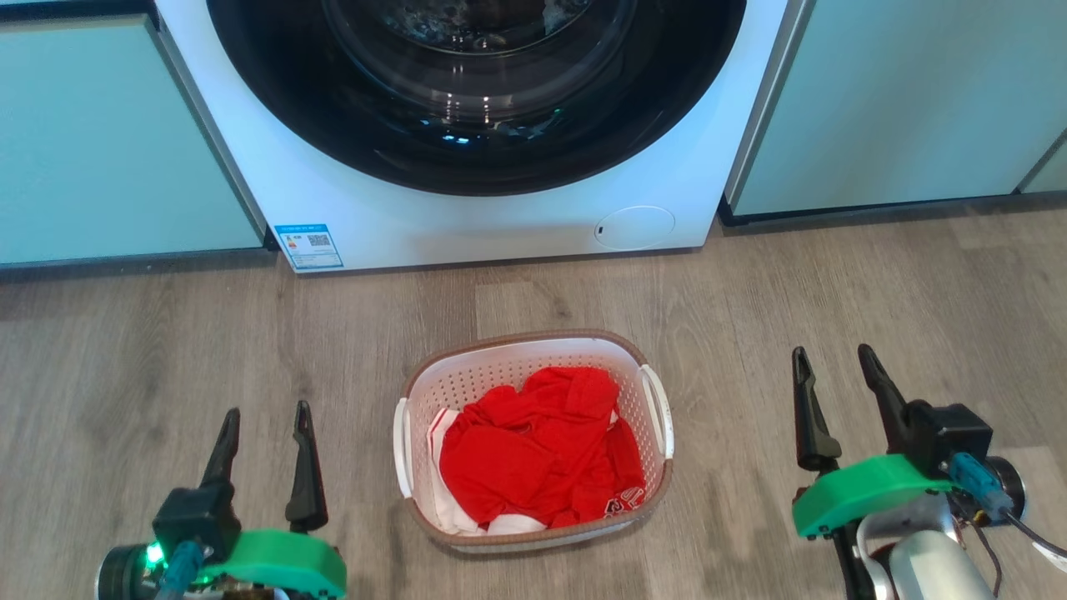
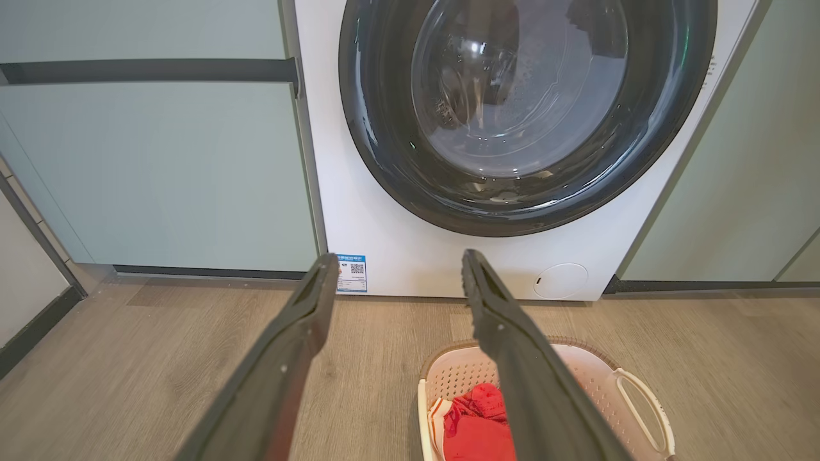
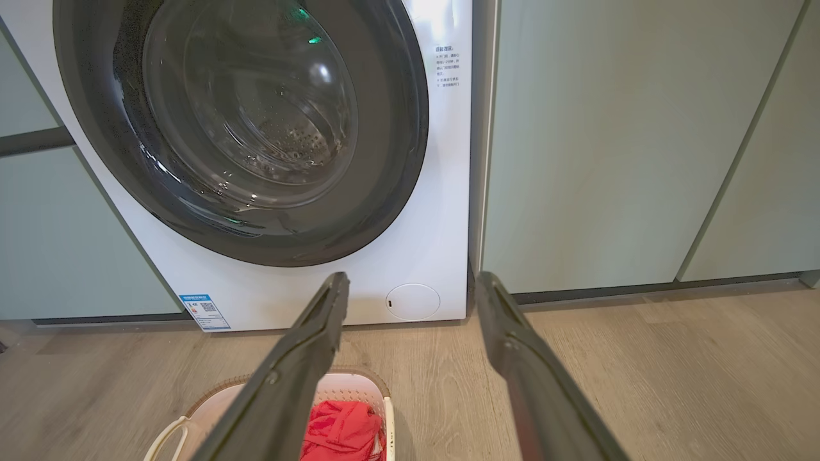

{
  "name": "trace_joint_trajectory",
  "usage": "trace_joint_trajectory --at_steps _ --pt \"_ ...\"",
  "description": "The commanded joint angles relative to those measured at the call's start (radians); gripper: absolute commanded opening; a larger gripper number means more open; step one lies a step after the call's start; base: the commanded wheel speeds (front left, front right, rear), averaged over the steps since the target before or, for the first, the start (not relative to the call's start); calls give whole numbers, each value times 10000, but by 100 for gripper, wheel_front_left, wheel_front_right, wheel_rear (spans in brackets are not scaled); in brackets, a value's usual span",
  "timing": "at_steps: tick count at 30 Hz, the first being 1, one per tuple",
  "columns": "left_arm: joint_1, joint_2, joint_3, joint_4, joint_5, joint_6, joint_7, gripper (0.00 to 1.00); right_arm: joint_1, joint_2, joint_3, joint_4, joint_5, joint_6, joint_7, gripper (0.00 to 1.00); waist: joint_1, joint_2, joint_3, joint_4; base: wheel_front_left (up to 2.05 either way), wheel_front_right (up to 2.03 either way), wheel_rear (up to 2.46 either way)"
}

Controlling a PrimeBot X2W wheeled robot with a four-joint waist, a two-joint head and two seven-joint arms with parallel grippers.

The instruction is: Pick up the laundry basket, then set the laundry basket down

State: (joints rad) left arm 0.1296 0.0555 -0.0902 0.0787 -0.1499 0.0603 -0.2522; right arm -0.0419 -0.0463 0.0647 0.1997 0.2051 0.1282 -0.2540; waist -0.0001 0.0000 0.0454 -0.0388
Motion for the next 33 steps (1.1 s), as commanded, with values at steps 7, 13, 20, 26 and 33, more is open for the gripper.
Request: trace_joint_trajectory --at_steps 7,13,20,26,33 --pt "-268 -47 371 -344 98 -81 -95 100 -271 -39 138 -391 22 25 -78 100 1 0 101 -17 0 0 0" --pt "-292 -49 420 -406 160 -92 -95 100 -276 -39 87 -408 1 25 -78 100 1 0 111 13 0 0 0" --pt "85 -11 7 485 8 -95 50 0 199 62 -19 512 89 0 18 0 2 0 108 31 0 0 0" --pt "-19 27 57 515 -750 -170 184 0 168 15 -53 496 817 1 154 0 2 0 83 48 0 0 0" --pt "-168 67 116 607 -1622 -278 346 0 111 -35 -96 502 1653 3 316 0 1 0 53 68 0 0 0"
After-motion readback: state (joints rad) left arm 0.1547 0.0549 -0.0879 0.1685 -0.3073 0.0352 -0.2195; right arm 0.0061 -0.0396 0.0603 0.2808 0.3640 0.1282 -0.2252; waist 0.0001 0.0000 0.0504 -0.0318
